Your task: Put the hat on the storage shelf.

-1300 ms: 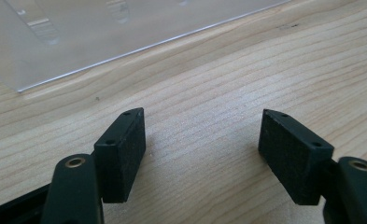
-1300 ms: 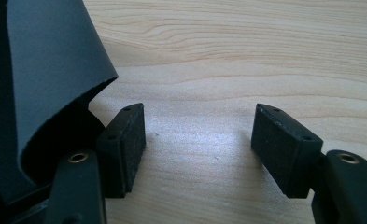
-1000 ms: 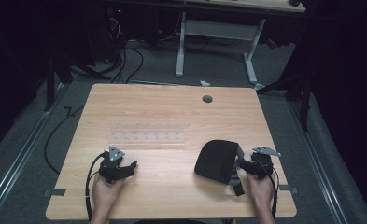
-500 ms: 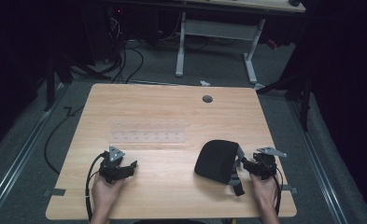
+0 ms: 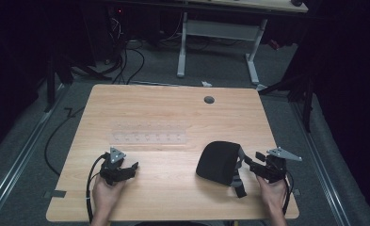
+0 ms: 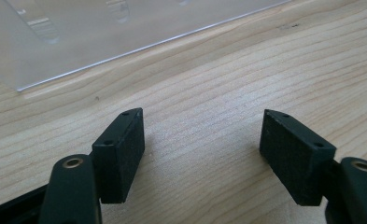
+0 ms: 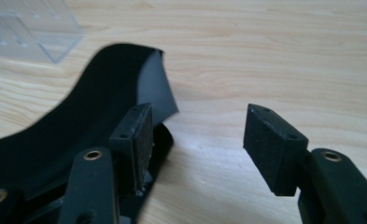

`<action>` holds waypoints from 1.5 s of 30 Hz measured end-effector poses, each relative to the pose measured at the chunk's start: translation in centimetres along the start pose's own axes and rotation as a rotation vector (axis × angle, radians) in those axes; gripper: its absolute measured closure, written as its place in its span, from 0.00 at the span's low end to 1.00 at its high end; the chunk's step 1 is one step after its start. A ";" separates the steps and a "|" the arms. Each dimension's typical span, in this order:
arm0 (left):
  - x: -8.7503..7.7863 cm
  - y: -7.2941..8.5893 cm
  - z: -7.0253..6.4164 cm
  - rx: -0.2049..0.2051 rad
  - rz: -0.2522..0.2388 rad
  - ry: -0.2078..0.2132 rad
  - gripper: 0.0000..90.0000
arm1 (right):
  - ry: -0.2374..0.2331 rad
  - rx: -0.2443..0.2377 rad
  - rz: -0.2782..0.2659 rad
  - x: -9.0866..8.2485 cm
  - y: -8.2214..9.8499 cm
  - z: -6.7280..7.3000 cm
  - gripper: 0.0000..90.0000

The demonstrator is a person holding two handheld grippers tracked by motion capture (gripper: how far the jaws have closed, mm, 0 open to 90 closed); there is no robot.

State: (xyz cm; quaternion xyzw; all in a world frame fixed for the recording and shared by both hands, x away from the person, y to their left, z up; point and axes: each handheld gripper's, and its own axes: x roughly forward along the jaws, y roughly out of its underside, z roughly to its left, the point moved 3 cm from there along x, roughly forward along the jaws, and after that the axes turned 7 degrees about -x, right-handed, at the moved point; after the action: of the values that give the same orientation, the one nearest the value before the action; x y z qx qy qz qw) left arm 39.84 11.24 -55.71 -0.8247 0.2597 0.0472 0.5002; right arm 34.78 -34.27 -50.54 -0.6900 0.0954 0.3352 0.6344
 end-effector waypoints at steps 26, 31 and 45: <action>0.0 0.0 0.0 0.001 0.002 0.002 0.34 | -0.214 -0.055 0.068 5.2 -3.0 1.7 0.41; 0.0 0.0 -0.1 -0.001 0.001 0.001 0.34 | -0.238 -0.071 0.093 6.1 -2.6 1.9 0.46; 0.0 0.0 -0.1 -0.001 0.004 0.002 0.33 | -0.330 -0.070 0.066 5.6 -2.0 1.5 0.73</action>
State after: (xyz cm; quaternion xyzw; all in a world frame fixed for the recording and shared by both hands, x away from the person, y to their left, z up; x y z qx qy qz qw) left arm 39.83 11.16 -55.71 -0.8244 0.2619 0.0474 0.4996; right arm 39.61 -30.83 -52.10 -0.6440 0.0009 0.4676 0.6055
